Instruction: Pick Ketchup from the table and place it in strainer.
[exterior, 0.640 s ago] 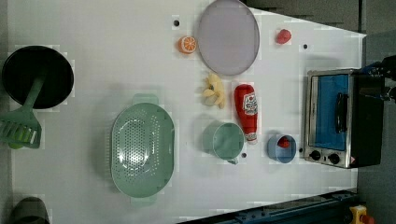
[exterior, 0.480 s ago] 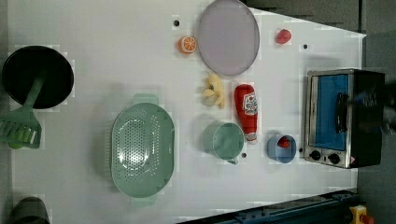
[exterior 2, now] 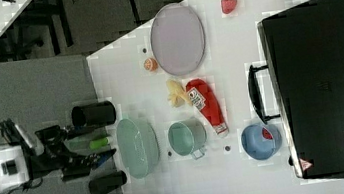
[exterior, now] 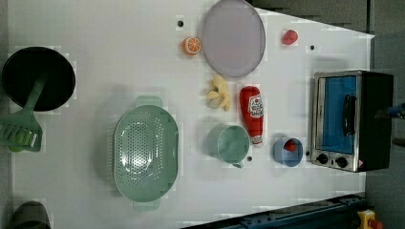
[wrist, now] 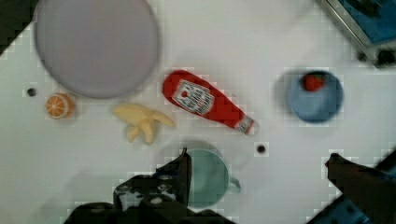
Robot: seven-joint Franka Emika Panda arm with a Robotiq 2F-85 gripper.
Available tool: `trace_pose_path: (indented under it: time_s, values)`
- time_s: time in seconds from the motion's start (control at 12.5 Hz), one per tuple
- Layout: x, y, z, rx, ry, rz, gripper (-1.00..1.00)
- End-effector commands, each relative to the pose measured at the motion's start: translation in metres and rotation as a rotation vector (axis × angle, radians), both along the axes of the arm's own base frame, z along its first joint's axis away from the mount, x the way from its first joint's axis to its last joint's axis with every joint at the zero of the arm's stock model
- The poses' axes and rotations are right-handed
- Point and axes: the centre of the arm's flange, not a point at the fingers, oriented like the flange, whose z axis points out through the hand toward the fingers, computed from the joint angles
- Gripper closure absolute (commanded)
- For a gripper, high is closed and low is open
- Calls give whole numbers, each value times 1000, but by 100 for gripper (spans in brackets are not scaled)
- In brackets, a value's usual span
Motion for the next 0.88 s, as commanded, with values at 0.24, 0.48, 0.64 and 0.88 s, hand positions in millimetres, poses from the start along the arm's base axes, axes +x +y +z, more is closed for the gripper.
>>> trace_pose_path:
  time_s: [0.24,0.48,0.64,0.88]
  values:
    - [24,3,-120,28,111,424,-100]
    - [28,13,-172,41,97,682,-100]
    - [28,17,-206,43,78,808,-100]
    - [24,16,-253,41,43,974,-100]
